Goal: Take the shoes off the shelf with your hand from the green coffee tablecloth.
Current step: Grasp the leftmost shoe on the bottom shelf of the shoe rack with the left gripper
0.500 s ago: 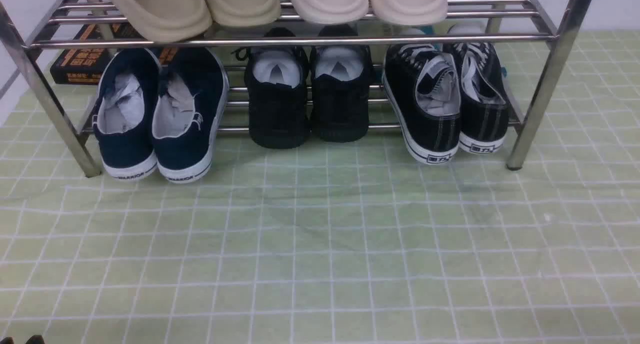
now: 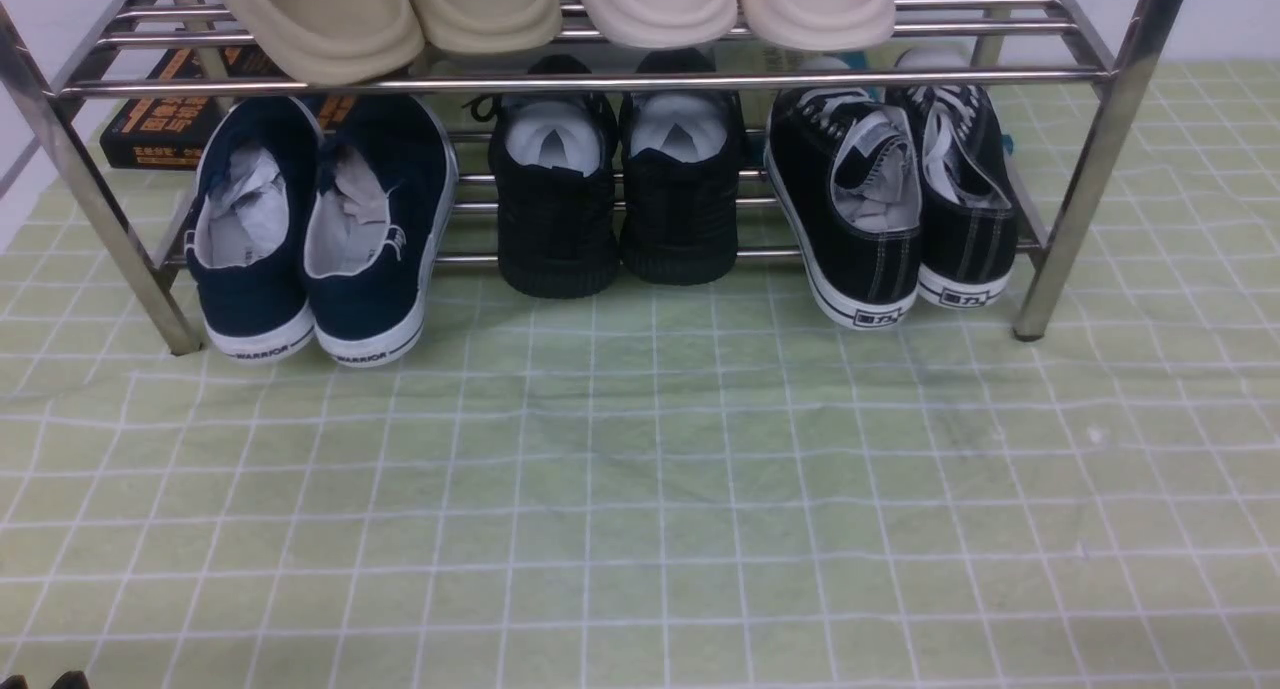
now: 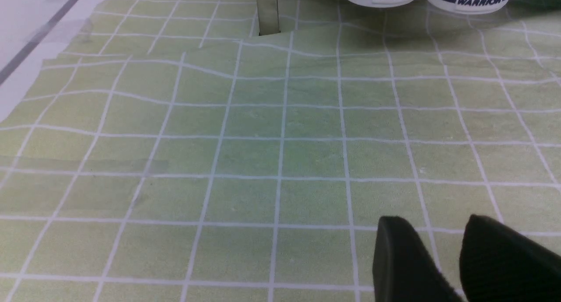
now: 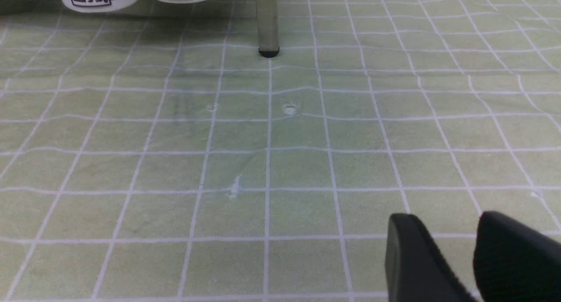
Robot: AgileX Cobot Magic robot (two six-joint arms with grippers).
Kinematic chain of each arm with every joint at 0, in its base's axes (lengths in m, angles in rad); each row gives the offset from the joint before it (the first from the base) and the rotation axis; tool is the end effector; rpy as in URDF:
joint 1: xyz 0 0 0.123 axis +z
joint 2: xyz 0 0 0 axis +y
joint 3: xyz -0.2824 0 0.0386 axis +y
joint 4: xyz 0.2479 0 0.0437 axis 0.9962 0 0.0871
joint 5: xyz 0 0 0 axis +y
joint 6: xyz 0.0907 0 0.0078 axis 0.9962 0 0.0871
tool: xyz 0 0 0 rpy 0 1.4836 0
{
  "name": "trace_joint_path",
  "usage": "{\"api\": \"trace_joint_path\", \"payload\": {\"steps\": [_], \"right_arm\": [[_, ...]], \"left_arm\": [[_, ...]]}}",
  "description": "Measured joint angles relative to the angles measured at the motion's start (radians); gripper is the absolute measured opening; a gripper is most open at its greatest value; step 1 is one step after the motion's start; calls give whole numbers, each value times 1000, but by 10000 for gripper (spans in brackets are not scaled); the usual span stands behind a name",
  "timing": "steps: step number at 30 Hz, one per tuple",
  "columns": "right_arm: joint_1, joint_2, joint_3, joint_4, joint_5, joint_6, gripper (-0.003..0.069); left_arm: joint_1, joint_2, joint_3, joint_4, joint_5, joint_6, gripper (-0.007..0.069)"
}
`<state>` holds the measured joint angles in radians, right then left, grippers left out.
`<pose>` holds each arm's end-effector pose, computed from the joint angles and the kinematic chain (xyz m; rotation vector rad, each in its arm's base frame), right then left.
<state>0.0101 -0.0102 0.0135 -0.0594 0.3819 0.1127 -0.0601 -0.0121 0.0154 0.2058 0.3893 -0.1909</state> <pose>0.0523 -0.0015 0.1748 0.0596 1.8672 0.0261 0.0523 0.0040 0.1743 0.0024 1.8680 0.0309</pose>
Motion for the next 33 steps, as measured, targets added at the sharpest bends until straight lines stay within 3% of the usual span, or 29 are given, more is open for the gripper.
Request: {"api": "trace_joint_path", "payload": {"steps": [18,20,23,24,26,29,33], "right_arm": [[0,0,0,0,0,0,237],[0,0,0,0,0,0,237],[0,0,0,0,0,0,237],[0,0,0,0,0,0,237],[0,0,0,0,0,0,237],[0,0,0,0,0,0,237],[0,0,0,0,0,0,237]], "left_arm": [[0,0,0,-21,0,-34,243],[0,0,0,-66,-4,-82,243],[0,0,1,-303,-10,-292,243],[0,0,1,-303,-10,-292,243],[0,0,3,-462,-10,-463,243],[0,0,5,-546,-13,-564,243],[0,0,7,-549,-21,-589,243]]}}
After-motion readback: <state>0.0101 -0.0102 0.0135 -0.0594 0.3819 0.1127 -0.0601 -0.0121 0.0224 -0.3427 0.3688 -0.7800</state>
